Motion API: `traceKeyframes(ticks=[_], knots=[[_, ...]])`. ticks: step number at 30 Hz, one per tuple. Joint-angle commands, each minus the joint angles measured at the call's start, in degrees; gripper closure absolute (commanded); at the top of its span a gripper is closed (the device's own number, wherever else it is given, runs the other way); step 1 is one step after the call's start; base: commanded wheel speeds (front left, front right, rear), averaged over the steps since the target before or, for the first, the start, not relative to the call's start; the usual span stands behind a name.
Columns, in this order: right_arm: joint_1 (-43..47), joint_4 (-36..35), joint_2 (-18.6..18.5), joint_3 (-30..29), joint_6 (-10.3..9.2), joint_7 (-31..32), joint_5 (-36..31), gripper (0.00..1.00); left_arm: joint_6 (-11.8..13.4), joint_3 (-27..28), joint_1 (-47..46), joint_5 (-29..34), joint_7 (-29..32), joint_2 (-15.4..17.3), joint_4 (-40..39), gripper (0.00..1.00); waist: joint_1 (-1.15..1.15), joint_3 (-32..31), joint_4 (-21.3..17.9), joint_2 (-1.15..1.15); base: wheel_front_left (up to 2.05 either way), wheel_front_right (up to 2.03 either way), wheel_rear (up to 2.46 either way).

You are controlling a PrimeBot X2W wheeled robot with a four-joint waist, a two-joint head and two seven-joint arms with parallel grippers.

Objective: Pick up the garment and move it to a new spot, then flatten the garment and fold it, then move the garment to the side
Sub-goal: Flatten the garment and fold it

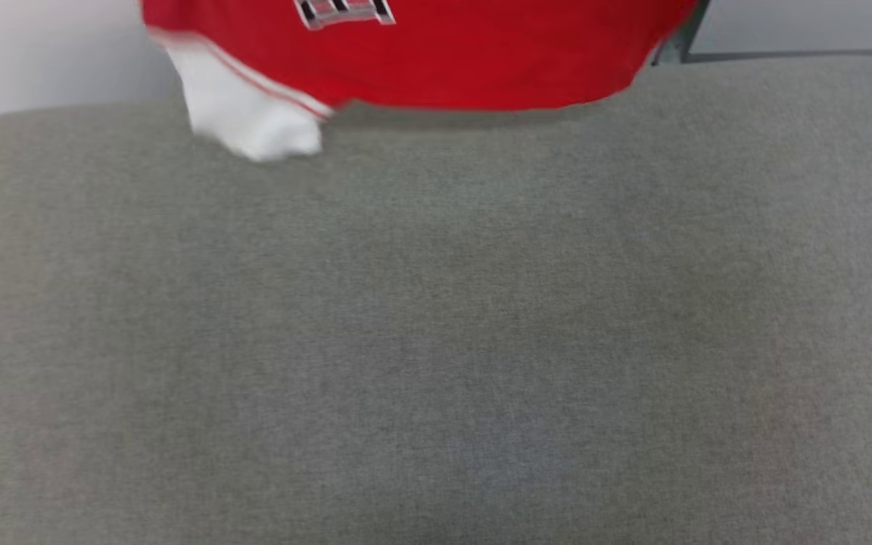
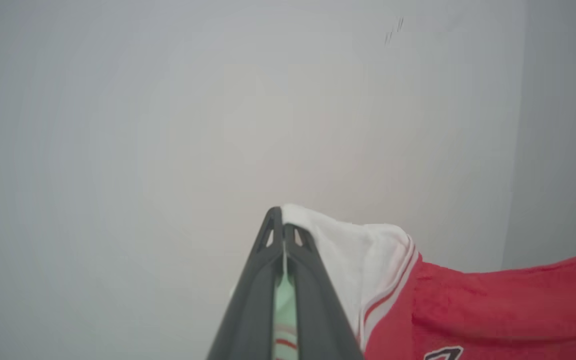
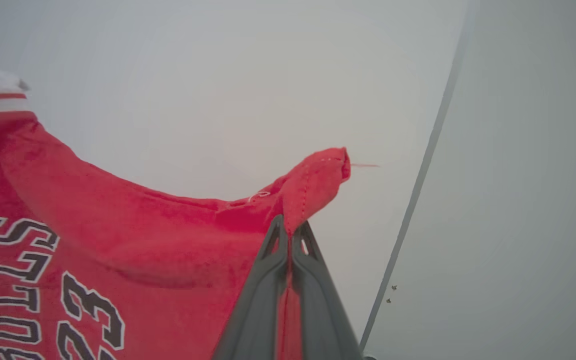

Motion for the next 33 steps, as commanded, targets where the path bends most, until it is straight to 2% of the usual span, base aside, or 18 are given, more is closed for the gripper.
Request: traceKeyframes(ticks=[1, 8, 14, 19, 22, 25, 27, 30, 33], knots=[[-1.0, 0.6, 0.5, -0.2, -0.04, -0.8, -0.2, 1.00, -0.4, 0.5, -1.7, 0.0, -1.1, 0.1, 1.1, 1.00, 0.00, 1.7, -1.3, 0.00, 0.00, 0.00, 0.00], [-5.0, 3.1, 1.3, -1.3, -0.04, -3.6, -0.3, 1.00, -1.5, 2.5, -9.9, -1.3, -5.8, -1.4, 7.0, 1.00, 0.00, 6.7, -2.4, 0.00, 0.00, 0.00, 0.00], [-9.2, 3.6, 0.5, -1.9, -0.04, -6.8, -0.9, 1.00, -3.1, 2.5, -15.9, -0.6, -9.5, -1.5, 9.4, 1.00, 0.00, 14.3, -2.8, 0.00, 0.00, 0.00, 0.00], [-12.7, 3.7, -0.3, -3.9, -0.04, -9.4, -1.9, 1.00, -4.0, 2.7, -21.3, 0.1, -14.9, -1.5, 9.7, 1.00, 0.00, 21.5, -2.9, 0.00, 0.00, 0.00, 0.00], [-14.4, 3.5, -0.7, -5.5, -0.04, -10.0, -3.5, 1.00, -5.0, 3.0, -24.3, 0.3, -17.6, -1.3, 8.8, 1.00, 0.00, 25.7, -2.8, 0.00, 0.00, 0.00, 0.00], [-16.3, 0.4, -2.0, -8.8, -0.04, -10.1, -6.3, 1.00, -5.5, 4.7, -27.4, 0.4, -18.7, -1.0, 6.6, 1.00, 0.00, 30.3, -2.1, 0.00, 0.00, 0.00, 0.00], [-15.8, -1.4, -2.2, -11.6, -0.04, -10.0, -8.5, 1.00, -4.7, 7.1, -28.6, 1.2, -18.7, -0.3, 2.2, 1.00, 0.00, 32.9, -1.4, 0.00, 0.00, 0.00, 0.00], [-15.1, -3.5, -2.6, -16.2, -0.04, -10.0, -12.9, 1.00, -3.9, 10.6, -26.4, 3.3, -18.6, -0.5, -3.9, 1.00, 0.00, 36.1, 0.3, 0.00, 0.00, 0.00, 0.00], [-13.6, -5.1, -1.7, -20.7, -0.04, -10.0, -17.3, 1.00, -4.9, 13.3, -23.5, 5.6, -18.6, -1.0, -7.6, 1.00, 0.00, 38.0, 1.7, 0.00, 0.00, 0.00, 0.00]])
